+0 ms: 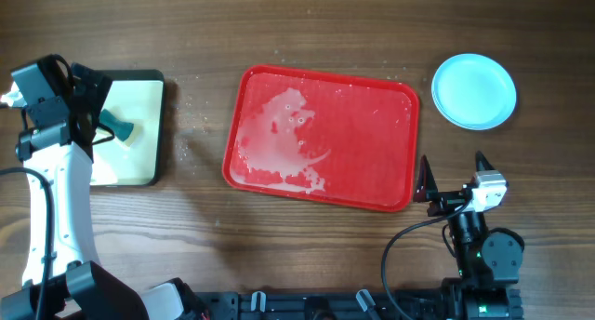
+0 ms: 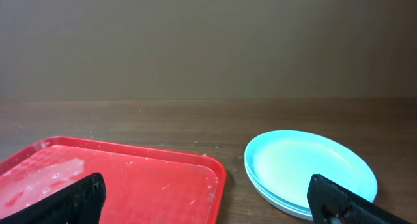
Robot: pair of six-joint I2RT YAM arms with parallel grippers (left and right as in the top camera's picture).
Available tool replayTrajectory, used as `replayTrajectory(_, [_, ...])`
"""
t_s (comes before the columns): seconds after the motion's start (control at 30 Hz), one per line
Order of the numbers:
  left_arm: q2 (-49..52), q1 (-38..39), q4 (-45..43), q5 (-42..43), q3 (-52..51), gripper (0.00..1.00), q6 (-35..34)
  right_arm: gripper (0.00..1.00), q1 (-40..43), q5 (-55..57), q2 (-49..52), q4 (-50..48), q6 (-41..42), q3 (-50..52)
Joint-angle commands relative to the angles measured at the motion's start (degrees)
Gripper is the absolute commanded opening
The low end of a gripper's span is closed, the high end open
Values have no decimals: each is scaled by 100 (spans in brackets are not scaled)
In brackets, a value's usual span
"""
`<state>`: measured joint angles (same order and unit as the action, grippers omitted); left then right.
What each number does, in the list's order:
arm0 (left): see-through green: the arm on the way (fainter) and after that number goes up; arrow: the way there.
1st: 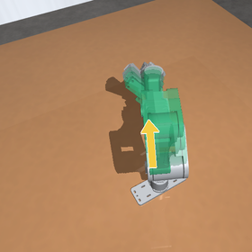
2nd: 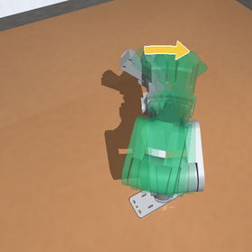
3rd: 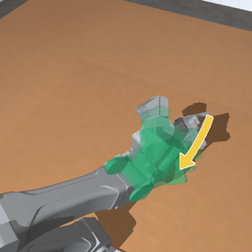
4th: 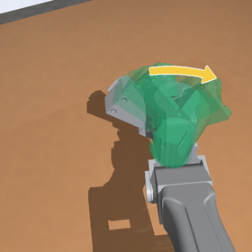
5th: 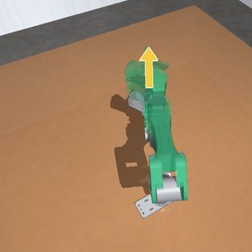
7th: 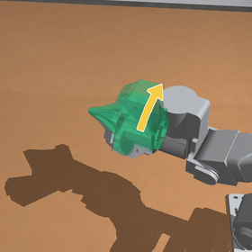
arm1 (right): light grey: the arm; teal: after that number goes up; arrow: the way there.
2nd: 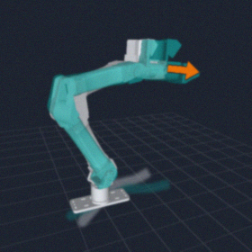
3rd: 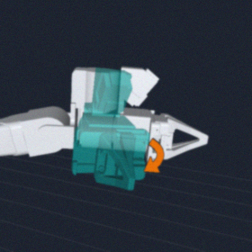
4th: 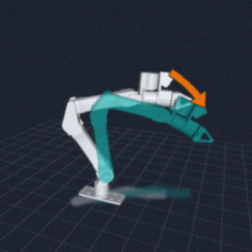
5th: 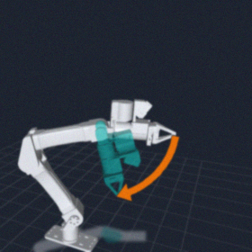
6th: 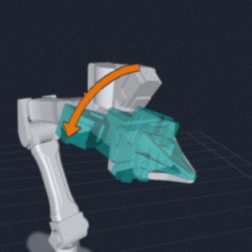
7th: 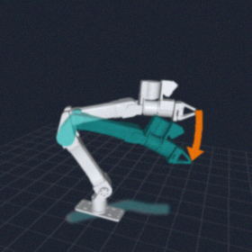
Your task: Clean dirty plates on tray and stack at the side
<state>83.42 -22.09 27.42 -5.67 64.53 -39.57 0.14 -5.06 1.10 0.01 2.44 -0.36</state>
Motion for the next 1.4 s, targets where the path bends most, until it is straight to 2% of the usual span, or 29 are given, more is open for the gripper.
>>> replayTrajectory(0.0, [26, 11, -15, 9, -2, 100, 26, 100, -28, 20, -90, -15, -79, 7])
replayTrajectory(0.37, [26, 11, 0, 7, -2, 100, 28, 100, -28, 20, -90, -15, -79, 7])
replayTrajectory(0.5, [31, 11, 1034, 638, -2, 100, 26, 100, -28, 20, -90, -15, -79, 7])
replayTrajectory(0.57, [94, 85, 1508, 625, -4, 100, 33, 100, -28, 20, -90, -15, -81, 7])
replayTrajectory(0.67, [-46, 435, 1801, 627, -61, 100, 640, 100, -28, 20, -90, -15, -79, 7])
replayTrajectory(0.77, [-483, 1058, 1093, 496, -605, 100, 1327, 100, -28, 20, -90, -15, -76, 7])
replayTrajectory(0.87, [-1353, 1432, -234, 459, -1860, 100, 1410, 100, -28, 20, -83, -15, -76, 7])
replayTrajectory(0.93, [-1720, 1458, -699, 481, -2420, 100, 1366, 100, -28, 20, -83, -15, -79, 7])
replayTrajectory(1.1, [-2498, 1475, -695, 518, -2787, 100, 1370, 100, -28, 20, -83, -15, -79, 7])
replayTrajectory(1.23, [-3851, 1746, -826, 501, -3554, 100, 2035, 100, -28, 20, -83, -15, -79, 7])
replayTrajectory(1.37, [-5488, 2087, -1683, 501, -4712, 100, 2159, 100, -28, 20, -83, -15, -79, 7])
